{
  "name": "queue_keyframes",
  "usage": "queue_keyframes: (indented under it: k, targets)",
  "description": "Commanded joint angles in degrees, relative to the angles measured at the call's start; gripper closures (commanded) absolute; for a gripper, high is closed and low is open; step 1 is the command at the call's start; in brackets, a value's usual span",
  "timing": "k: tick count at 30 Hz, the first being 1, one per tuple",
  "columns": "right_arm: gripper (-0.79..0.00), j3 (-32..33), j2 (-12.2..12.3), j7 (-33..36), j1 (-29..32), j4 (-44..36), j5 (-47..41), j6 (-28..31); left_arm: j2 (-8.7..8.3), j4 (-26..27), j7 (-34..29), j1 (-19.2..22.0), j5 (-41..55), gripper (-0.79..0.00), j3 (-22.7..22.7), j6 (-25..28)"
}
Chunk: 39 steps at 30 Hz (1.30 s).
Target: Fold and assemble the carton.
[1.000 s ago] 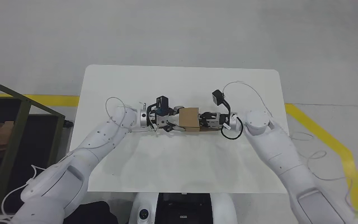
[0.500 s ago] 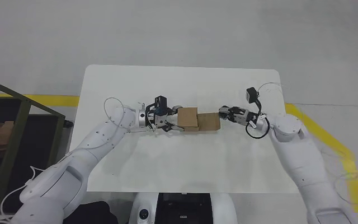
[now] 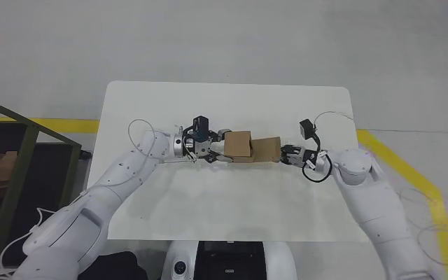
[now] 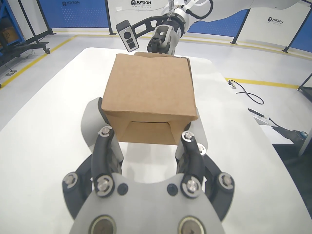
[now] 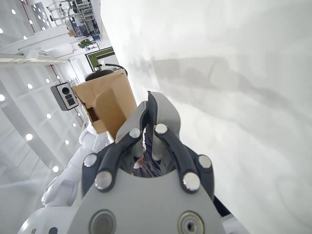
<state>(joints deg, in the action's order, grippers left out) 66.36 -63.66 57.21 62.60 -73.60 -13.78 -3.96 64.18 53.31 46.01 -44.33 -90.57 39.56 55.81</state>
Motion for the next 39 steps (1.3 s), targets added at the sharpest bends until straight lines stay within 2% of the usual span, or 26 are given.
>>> queue_keyframes:
  k: [1, 14, 27, 31, 35, 39]
  targets:
    - [0.0, -1.5, -0.36, 0.32, -1.2, 0.88, -0.03, 0.11, 0.01, 0.2, -0.55, -0.02, 0.01, -0.499, 0.09, -0.14]
    - [0.0, -6.33, -1.93, 1.13, -5.37, 3.56, -2.06, 1.26, 0.71, -0.96, -4.59, 0.17, -1.11, -0.505, -0.71, -1.95]
    - [0.0, -7.43, -2.34, 0.3, -6.97, 7.15, -1.27, 1.88, 1.44, -4.16, -6.94, 0.51, -2.36, -0.576, -1.85, -2.25]
    - [-0.034, -7.7, -2.45, 0.87, -7.12, 7.32, -1.45, 3.2, 1.55, -4.8, -6.61, 0.64, -2.9, -0.582, -2.04, -2.54]
    - [-0.123, -7.61, -2.39, 1.31, -7.08, 7.18, -1.17, 4.39, 1.62, -5.19, -6.27, 0.7, -3.49, -0.585, -2.23, -2.79]
    - [-0.12, -7.36, -2.22, 1.73, -6.97, 6.73, -0.45, 5.03, 1.69, -5.53, -5.94, 0.76, -3.75, -0.579, -2.33, -2.84]
